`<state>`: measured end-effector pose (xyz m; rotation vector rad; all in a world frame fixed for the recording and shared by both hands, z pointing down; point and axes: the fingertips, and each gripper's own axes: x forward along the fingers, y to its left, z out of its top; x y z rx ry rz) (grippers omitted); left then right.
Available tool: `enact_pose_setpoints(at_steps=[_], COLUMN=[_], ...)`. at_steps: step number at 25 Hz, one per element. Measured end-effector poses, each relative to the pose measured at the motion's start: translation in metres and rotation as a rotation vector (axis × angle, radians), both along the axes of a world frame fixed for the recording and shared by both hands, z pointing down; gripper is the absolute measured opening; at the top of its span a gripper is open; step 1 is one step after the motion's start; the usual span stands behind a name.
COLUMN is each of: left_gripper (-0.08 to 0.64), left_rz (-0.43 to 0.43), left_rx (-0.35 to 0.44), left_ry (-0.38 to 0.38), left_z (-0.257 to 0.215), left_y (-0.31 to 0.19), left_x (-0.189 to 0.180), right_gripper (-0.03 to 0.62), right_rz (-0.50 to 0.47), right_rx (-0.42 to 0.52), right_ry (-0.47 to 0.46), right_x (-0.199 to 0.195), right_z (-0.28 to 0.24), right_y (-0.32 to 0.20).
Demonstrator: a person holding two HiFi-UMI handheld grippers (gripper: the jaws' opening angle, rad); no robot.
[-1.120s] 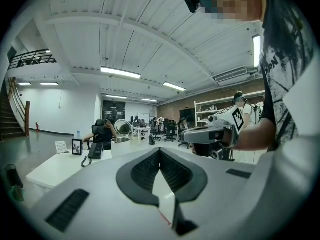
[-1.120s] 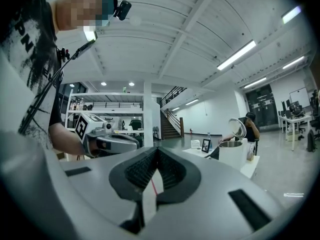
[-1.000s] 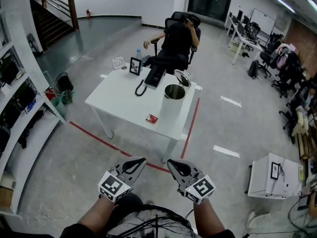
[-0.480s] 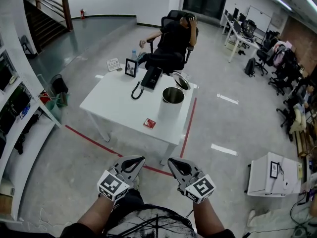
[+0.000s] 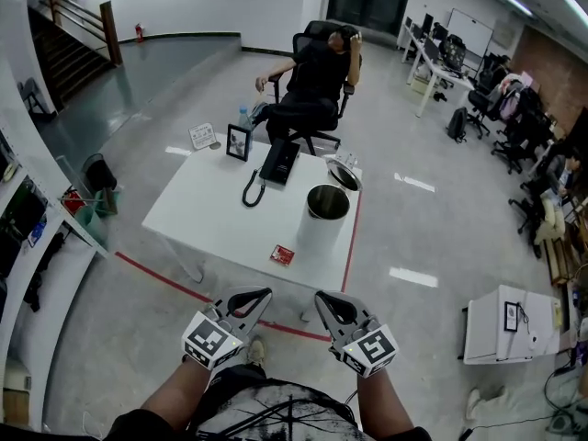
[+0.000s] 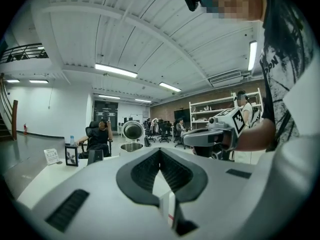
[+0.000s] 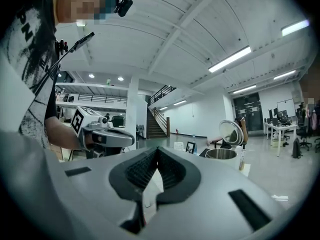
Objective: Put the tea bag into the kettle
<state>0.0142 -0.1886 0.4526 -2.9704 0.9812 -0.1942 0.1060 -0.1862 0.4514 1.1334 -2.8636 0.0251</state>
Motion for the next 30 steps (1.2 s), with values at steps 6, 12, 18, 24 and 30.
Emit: enact_pose_setpoints(at_steps=[6,12,18,24,30], left_gripper=[0.009,0.009,0.008,0.008,0.008], left_rz=[0.054,0.082,0.129,0.163,0.188], left_rx=[0.009,0.000,-0.014,-0.029,-0.045], left_ry=[0.003,0.005,0.008,0.024,0.045], left_z=[-0.006,-0.002,0.006,0.010,0.014], left_y=[-0.052,-0.097,-0.128,-0.153,-0.171], left_x=[-0.019,-0.038,-0.044,-0.049,-0.048], right_gripper=[0.009,0.009,0.009,0.009,0.009], right_rz=[0.053,0.105,0.128,0.159,0.178], right_rx=[0.001,-0.012,0.000,-0.015,-0.002], right_ry=[0.018,0.021,0.027,-0.003,0.036], right_x=[-0.017,-0.031,-0.045,-0.052,-0.058], right_z=[-0.002,0.000,0.002,0.001,0.000], right_y=[-0.051,-0.095,-0.127,-0.149,-0.163])
